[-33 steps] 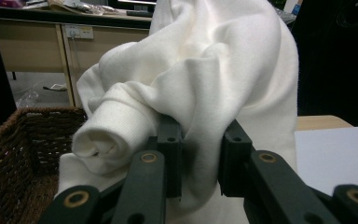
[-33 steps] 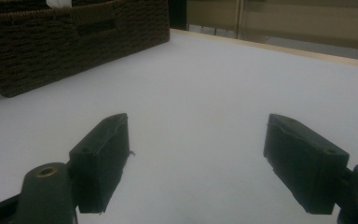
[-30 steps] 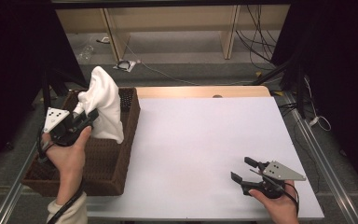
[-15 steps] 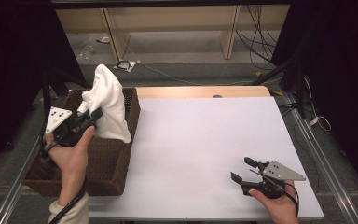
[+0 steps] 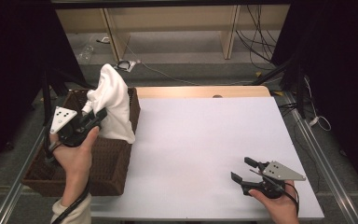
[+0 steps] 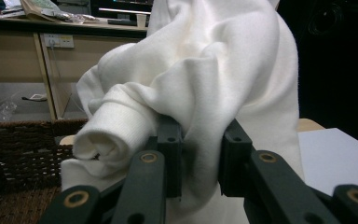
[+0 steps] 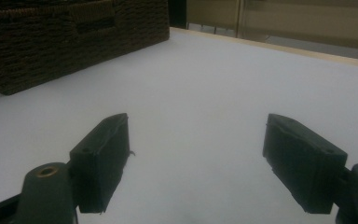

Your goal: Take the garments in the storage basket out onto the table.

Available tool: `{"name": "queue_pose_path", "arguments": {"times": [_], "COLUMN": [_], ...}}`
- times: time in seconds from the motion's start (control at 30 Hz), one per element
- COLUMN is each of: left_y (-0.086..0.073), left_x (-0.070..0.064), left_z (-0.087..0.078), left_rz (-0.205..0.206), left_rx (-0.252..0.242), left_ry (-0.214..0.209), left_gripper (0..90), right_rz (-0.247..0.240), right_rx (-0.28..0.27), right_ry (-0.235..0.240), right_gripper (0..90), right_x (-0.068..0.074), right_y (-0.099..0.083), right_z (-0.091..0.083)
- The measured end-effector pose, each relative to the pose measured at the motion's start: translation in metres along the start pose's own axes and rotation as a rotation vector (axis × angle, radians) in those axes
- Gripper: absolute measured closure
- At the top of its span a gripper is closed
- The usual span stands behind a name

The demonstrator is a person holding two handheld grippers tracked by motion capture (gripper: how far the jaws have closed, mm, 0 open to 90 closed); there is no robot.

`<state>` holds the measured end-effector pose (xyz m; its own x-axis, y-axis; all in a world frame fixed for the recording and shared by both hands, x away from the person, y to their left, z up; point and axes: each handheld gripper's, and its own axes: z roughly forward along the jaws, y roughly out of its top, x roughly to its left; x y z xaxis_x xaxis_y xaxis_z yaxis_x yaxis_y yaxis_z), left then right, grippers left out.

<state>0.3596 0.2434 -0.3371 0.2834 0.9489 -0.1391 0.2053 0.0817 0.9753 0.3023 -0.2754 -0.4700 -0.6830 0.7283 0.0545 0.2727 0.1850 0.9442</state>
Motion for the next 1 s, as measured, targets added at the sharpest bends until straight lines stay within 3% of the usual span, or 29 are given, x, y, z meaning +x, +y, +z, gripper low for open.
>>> {"name": "queue_pose_path", "arguments": {"times": [1.0], "left_y": [-0.003], "left_x": [-0.015], "left_z": [0.006], "left_rz": [0.011], "left_rx": [0.010], "left_ry": [-0.044], "left_gripper": [73.7], "right_rz": [-0.002], "right_rx": [-0.005], "right_ry": [-0.002], "right_gripper": [23.6], "right_x": [0.000], "right_y": [-0.001], "right_z": [0.001]}}
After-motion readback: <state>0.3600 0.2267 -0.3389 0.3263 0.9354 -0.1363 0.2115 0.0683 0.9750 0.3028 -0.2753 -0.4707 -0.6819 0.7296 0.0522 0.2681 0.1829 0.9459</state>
